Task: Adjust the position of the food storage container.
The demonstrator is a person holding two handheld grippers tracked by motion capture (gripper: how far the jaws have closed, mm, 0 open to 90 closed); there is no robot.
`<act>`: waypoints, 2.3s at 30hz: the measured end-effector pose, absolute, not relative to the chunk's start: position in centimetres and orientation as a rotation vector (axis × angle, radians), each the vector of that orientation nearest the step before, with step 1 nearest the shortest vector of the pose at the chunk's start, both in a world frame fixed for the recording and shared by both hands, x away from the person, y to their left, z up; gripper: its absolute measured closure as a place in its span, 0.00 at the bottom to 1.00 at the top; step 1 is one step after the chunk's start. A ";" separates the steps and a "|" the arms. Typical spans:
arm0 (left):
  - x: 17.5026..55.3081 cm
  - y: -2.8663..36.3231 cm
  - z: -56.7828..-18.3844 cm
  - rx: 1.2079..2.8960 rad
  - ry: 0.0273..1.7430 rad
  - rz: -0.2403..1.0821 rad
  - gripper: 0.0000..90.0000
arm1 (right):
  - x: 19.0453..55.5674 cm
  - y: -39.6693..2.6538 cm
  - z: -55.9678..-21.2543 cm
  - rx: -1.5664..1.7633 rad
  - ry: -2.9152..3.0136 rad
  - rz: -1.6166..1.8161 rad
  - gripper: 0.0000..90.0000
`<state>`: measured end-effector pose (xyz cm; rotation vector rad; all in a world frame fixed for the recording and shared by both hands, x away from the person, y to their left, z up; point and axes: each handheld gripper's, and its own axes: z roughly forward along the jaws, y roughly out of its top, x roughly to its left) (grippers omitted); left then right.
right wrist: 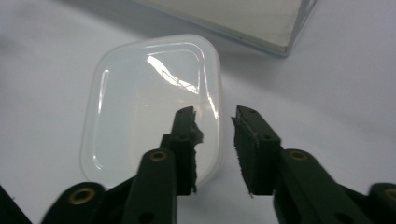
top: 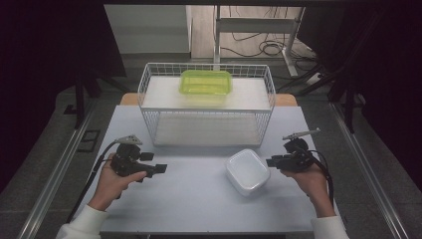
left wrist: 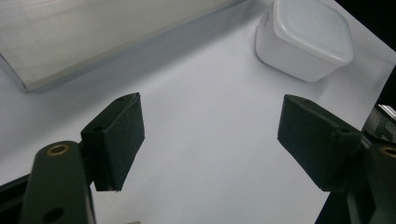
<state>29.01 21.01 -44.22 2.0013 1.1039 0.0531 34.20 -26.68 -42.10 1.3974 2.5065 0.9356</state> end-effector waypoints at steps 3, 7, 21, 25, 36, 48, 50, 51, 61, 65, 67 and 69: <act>29.0 21.2 -44.5 2.010 1.115 0.049 0.25 | 34.3 -26.6 -42.5 1.394 2.518 0.905 0.84; 29.2 21.3 -44.8 2.007 1.130 0.038 0.25 | 34.6 -26.7 -42.9 1.400 2.517 0.873 0.94; 29.4 21.2 -45.4 2.023 1.154 0.012 0.25 | 36.0 -26.2 -44.5 1.381 2.508 0.780 0.99; 29.5 21.0 -45.6 2.036 1.153 0.005 0.25 | 36.4 -26.0 -44.6 1.363 2.505 0.795 0.99; 29.6 21.0 -45.7 2.035 1.158 0.000 0.25 | 38.5 -23.9 -45.2 1.311 2.494 0.778 0.99; 29.6 21.3 -45.9 2.040 1.162 -0.004 0.25 | 40.0 -21.1 -45.5 1.184 2.534 0.716 0.99; 29.6 21.2 -45.9 2.038 1.161 -0.006 0.25 | 39.9 -20.7 -45.5 1.161 2.550 0.719 0.99; 29.6 21.2 -45.9 2.037 1.162 -0.007 0.25 | 39.8 -20.2 -45.6 1.135 2.567 0.718 0.99; 29.6 21.2 -45.9 2.041 1.160 -0.007 0.25 | 38.0 -16.0 -45.7 0.921 2.683 0.723 0.99; 29.6 21.2 -46.0 2.042 1.160 -0.007 0.25 | 37.2 -14.2 -45.8 0.853 2.721 0.716 0.99; 29.6 21.2 -46.0 2.043 1.160 -0.008 0.25 | 36.8 -13.3 -45.8 0.826 2.738 0.723 0.99; 29.7 21.3 -46.0 2.041 1.161 -0.007 0.25 | 36.5 -12.6 -45.9 0.800 2.750 0.721 0.99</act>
